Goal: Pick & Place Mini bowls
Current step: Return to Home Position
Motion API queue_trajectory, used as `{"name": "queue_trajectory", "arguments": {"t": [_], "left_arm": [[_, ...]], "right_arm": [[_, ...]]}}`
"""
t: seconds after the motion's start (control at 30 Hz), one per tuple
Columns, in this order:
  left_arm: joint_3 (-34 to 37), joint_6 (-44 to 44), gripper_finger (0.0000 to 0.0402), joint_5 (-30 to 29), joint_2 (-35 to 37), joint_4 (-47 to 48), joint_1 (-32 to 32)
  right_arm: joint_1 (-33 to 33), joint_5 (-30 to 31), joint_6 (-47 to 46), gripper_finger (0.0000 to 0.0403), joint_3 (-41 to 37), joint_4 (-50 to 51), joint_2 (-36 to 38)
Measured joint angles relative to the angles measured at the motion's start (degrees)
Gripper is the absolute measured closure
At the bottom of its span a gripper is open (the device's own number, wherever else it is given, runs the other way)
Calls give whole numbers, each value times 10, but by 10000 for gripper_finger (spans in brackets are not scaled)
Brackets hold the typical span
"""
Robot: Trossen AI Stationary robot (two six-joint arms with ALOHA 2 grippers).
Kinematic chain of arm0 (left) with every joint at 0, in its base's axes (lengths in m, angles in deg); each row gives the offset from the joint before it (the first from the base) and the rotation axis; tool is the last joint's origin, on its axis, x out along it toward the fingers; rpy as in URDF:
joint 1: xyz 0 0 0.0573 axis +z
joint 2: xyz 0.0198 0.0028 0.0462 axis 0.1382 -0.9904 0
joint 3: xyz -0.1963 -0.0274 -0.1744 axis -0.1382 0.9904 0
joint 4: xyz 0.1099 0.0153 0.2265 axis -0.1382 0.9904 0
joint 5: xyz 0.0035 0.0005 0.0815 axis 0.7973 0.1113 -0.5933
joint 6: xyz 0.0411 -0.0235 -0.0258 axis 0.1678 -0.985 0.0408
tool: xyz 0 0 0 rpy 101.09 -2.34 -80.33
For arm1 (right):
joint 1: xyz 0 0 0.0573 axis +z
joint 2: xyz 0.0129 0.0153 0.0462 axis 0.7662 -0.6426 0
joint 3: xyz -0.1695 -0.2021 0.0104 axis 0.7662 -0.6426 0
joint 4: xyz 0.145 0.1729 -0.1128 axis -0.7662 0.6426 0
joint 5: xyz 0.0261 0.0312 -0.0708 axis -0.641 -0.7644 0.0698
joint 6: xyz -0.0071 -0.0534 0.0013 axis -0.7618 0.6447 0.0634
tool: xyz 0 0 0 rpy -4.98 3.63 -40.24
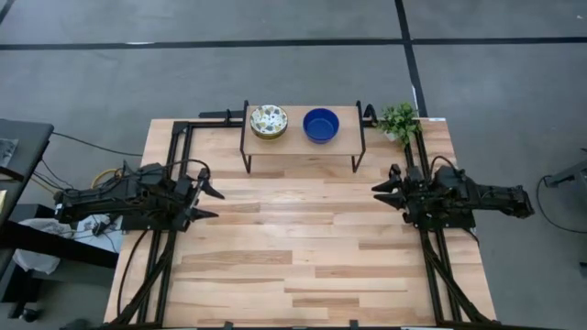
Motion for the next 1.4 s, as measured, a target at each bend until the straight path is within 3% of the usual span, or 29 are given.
{"name": "queue_trajectory", "arguments": {"t": [0.37, 1.4], "left_arm": [[4, -17, 149, 0, 0, -7, 0], [4, -17, 149, 0, 0, -9, 0]], "right_arm": [[0, 0, -77, 285, 0, 8, 0], [0, 0, -78, 285, 0, 8, 0]]}}
